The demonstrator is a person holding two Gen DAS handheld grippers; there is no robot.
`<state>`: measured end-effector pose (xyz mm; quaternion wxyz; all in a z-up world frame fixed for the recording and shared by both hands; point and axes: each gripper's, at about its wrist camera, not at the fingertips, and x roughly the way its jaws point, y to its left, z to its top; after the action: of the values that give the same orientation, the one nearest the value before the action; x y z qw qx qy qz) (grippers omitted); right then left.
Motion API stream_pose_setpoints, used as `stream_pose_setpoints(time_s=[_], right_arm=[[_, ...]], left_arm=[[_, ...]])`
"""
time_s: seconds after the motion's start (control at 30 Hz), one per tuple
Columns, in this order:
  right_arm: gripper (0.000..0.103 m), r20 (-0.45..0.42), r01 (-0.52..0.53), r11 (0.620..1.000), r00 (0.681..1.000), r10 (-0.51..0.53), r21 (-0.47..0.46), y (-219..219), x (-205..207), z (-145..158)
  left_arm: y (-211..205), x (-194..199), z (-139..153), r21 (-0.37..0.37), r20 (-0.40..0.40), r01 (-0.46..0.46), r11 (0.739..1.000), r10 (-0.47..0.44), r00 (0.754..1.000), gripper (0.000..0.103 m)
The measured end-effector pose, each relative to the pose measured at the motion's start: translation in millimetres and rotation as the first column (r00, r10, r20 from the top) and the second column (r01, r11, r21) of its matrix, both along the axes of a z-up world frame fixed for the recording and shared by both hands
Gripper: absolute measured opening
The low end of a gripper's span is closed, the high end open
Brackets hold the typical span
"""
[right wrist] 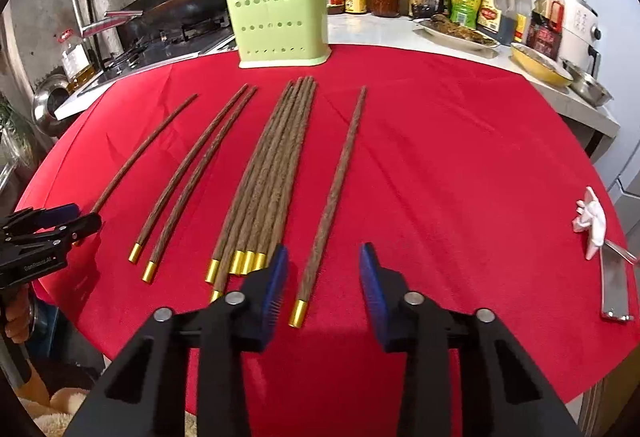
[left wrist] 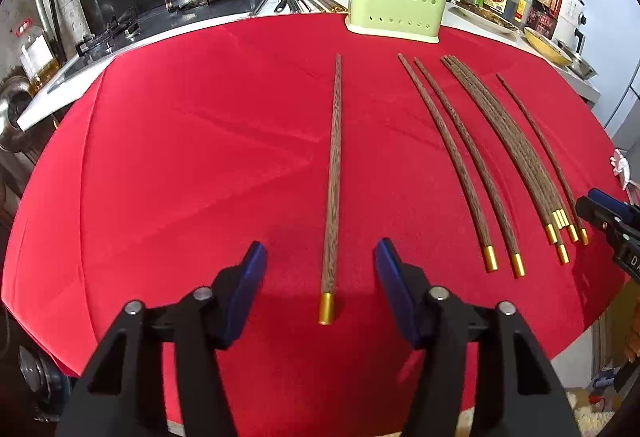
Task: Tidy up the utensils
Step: 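Lower the left tool onto a single chopstick and close its fingers, then lift the chopstick with the left tool and carry it to the green holder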
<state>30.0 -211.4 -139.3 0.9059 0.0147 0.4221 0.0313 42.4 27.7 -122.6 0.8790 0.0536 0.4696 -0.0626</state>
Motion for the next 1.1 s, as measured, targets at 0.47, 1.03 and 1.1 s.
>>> stream_pose_setpoints(time_s=[0.47, 1.03, 1.1], right_arm=[[0.013, -0.021, -0.024, 0.999, 0.999, 0.024, -0.029, 1.8, -2.1, -7.8], [0.007, 0.105, 0.021, 0.999, 0.994, -0.024, 0.03, -16.9, -39.6, 1.1], [0.007, 0.171, 0.04, 0.999, 0.984, -0.043, 0.021, -20.4, -44.5, 19.6]], left_arm=[[-8.4, -3.1, 1.9, 0.042, -0.016, 0.037, 0.998, -0.037, 0.999, 0.024], [-6.1, -28.7, 17.4, 0.006, 0.122, 0.06, 0.998, -0.061, 0.991, 0.007], [-4.9, -33.4, 38.4, -0.008, 0.19, 0.069, 0.998, -0.067, 0.979, 0.007]])
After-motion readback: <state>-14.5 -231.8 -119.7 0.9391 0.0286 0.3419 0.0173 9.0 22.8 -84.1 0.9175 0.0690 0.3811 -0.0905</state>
